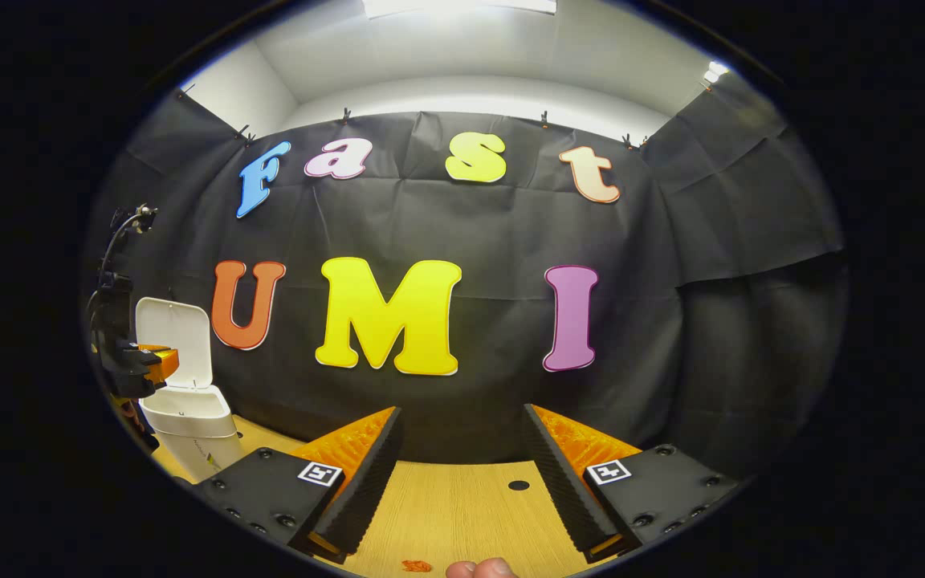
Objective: Press the lid of the desktop garbage bin to open it, pick up the crumpled paper on the desktop and throw it into the bin, then pick up the pop can on the desktop and drop it into the bin, and finally close the garbage bin lid.
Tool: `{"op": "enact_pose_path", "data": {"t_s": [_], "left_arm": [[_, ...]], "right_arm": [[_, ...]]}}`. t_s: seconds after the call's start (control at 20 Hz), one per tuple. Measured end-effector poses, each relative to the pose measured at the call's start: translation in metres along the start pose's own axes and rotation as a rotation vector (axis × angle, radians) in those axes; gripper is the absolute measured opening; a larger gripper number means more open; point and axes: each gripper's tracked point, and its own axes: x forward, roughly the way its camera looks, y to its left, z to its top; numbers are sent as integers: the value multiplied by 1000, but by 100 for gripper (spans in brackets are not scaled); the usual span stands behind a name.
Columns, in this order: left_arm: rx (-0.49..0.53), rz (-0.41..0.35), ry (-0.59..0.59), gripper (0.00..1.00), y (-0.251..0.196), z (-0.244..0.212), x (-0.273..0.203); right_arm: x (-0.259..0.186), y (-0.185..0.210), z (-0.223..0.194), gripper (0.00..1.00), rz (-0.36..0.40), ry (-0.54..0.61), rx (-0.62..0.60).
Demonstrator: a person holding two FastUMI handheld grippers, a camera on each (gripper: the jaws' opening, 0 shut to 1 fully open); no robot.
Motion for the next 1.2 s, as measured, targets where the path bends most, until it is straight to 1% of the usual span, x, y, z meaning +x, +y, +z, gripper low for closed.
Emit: {"op": "enact_pose_path", "data": {"t_s": [0.05,0.15,0.2,0.25,0.3,0.35,0.45,0.5,0.55,0.65,0.9,1.1,1.2], "left_arm": [[-6,-20,-1,19,-5,1,-2],[-13,-56,-23,43,-15,8,-10],[-15,-76,-32,39,-20,9,-15],[-13,-95,-39,47,-26,11,-19],[-8,-114,-47,44,-30,13,-21],[-5,-133,-57,69,-34,16,-24],[-12,-169,-68,82,-42,17,-31],[-18,-190,-63,86,-48,16,-35],[-22,-210,-55,91,-53,13,-38],[-28,-253,-42,96,-63,7,-49],[-26,-332,4,96,-81,-9,-76],[-12,-358,32,96,-86,-18,-97],[-14,-347,45,96,-84,-23,-104]], "right_arm": [[-1,-1,1,93,-4,-3,0],[-2,-3,2,93,-13,-5,0],[-4,-4,1,93,-14,-5,0],[-6,-5,2,93,-14,-7,-1],[-7,-4,3,93,-13,-9,-3],[-9,-4,3,93,-12,-10,-5],[-12,-4,-1,94,-7,-2,-4],[-13,-5,-4,94,-7,4,0],[-14,-5,-8,94,-4,13,3],[-18,-5,-17,94,11,35,-6],[-28,-5,-58,94,57,138,-8],[-36,0,-100,94,103,234,-8],[-40,5,-124,94,140,280,-15]]}}
